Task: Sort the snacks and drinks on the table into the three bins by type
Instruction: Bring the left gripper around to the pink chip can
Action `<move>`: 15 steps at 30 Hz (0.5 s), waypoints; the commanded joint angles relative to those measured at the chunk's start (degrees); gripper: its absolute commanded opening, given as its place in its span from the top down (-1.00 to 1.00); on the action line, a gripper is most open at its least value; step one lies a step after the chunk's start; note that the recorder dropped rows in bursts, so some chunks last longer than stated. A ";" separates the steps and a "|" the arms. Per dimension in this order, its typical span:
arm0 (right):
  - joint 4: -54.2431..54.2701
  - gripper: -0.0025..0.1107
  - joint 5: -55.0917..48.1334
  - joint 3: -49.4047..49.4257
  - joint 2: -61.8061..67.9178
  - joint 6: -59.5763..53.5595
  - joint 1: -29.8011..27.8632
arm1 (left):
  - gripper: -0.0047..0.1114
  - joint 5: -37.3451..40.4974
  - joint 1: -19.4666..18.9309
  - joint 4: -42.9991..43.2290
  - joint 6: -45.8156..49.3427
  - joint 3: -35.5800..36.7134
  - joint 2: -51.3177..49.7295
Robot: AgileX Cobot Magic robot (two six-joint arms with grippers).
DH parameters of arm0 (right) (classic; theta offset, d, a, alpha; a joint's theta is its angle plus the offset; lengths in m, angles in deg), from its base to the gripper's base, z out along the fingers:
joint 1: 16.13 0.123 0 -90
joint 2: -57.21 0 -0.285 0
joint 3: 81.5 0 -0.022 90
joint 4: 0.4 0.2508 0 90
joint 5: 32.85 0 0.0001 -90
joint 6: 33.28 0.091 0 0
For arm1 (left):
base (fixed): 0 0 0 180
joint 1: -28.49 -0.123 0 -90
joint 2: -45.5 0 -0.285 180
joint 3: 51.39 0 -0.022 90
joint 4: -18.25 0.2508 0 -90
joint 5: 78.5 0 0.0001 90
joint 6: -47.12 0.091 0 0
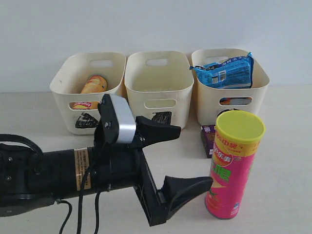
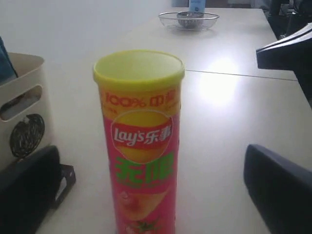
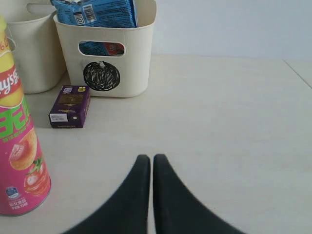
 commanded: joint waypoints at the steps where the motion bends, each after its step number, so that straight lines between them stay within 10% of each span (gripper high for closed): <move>1: 0.00 0.96 0.51 0.28 -0.27 0.00 -0.47 | -0.97 -4.31 0.34 -0.47 5.37 0.35 -3.50; 15: 0.00 0.96 0.51 0.28 -0.27 0.00 -0.47 | -0.97 -9.10 0.34 0.19 5.48 -9.93 -14.46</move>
